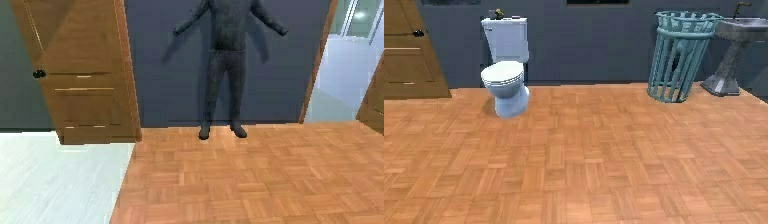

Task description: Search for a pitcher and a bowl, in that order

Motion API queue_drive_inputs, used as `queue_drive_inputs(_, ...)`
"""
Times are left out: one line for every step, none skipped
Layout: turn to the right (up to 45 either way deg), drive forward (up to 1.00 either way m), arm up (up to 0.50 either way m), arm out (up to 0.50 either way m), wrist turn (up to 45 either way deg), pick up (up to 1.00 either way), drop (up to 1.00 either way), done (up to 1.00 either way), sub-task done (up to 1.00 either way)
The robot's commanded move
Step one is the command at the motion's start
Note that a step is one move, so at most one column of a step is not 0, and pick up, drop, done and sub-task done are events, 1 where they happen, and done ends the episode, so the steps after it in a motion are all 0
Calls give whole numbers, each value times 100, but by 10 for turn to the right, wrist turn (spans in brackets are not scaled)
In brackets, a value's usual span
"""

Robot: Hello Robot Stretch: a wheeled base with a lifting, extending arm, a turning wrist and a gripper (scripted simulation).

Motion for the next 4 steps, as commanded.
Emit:
queue_drive_inputs(0, 55, 0, 0, 0, 0, 0, 0, 0)
queue_drive_inputs(-450, 0, 0, 0, 0, 0, 0, 0, 0)
queue_drive_inputs(0, 50, 0, 0, 0, 0, 0, 0, 0)
queue_drive_inputs(-390, 0, 0, 0, 0, 0, 0, 0, 0)
